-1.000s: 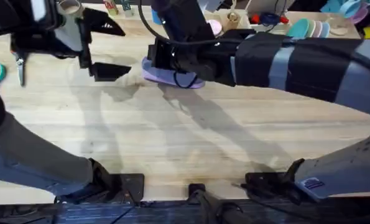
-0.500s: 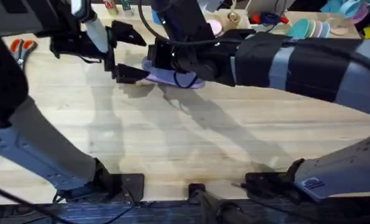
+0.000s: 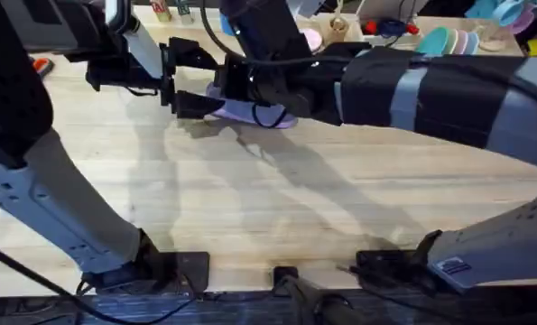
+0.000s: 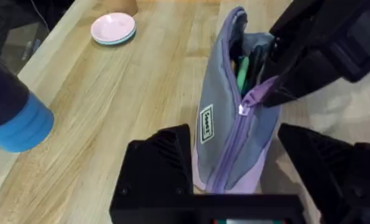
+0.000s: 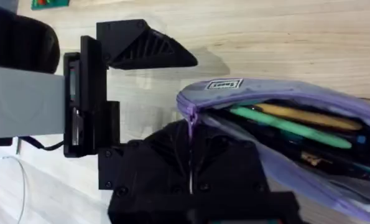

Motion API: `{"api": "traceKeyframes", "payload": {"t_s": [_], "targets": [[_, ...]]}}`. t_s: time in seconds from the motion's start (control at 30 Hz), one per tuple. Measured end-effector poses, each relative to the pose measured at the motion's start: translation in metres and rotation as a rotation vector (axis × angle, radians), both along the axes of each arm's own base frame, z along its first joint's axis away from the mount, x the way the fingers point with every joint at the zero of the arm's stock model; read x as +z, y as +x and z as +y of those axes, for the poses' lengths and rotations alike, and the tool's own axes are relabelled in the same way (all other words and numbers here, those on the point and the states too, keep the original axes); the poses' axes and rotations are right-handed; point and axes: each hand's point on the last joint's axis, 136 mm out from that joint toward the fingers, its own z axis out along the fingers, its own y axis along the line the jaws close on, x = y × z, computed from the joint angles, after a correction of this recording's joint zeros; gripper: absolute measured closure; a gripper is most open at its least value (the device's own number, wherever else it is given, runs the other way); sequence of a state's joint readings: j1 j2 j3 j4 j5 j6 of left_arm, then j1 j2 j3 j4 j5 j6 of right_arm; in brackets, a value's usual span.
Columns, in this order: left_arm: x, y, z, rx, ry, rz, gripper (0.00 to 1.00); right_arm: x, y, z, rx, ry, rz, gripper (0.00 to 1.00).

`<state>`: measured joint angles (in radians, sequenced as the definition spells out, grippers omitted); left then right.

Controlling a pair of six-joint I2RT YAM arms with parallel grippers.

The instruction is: Unzip the bag, pick up the pens from the table one at a time and place them inside, then zip the bag closed.

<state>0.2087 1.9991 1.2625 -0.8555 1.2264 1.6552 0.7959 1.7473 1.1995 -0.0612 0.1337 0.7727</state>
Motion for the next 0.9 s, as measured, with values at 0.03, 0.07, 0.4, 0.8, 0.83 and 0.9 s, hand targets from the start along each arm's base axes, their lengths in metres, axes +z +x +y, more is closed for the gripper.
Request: {"api": "traceKeyframes", "payload": {"t_s": [0.03, 0.07, 0.4, 0.8, 0.83, 0.9], "targets": [[0.0, 0.0, -0.002, -0.003, 0.0, 0.003, 0.118, 0.0, 0.0, 0.0, 0.0, 0.0, 0.0, 0.972], [0.0, 0.0, -0.003, -0.006, 0.002, 0.006, 0.118, 0.0, 0.0, 0.0, 0.0, 0.0, 0.0, 0.972], [-0.011, -0.002, -0.013, -0.027, 0.064, 0.042, 0.674, 0.0, 0.0, 0.0, 0.0, 0.0, 0.0, 0.971], [-0.013, -0.002, -0.013, -0.023, 0.071, 0.054, 0.959, -0.002, 0.001, -0.003, 0.001, -0.007, 0.006, 0.973], [-0.013, -0.002, -0.013, -0.023, 0.071, 0.054, 0.958, -0.003, 0.002, -0.006, -0.003, -0.012, 0.012, 0.973], [-0.013, -0.002, -0.013, -0.023, 0.071, 0.054, 0.957, -0.007, 0.003, -0.013, -0.01, -0.026, 0.031, 0.972]]}}
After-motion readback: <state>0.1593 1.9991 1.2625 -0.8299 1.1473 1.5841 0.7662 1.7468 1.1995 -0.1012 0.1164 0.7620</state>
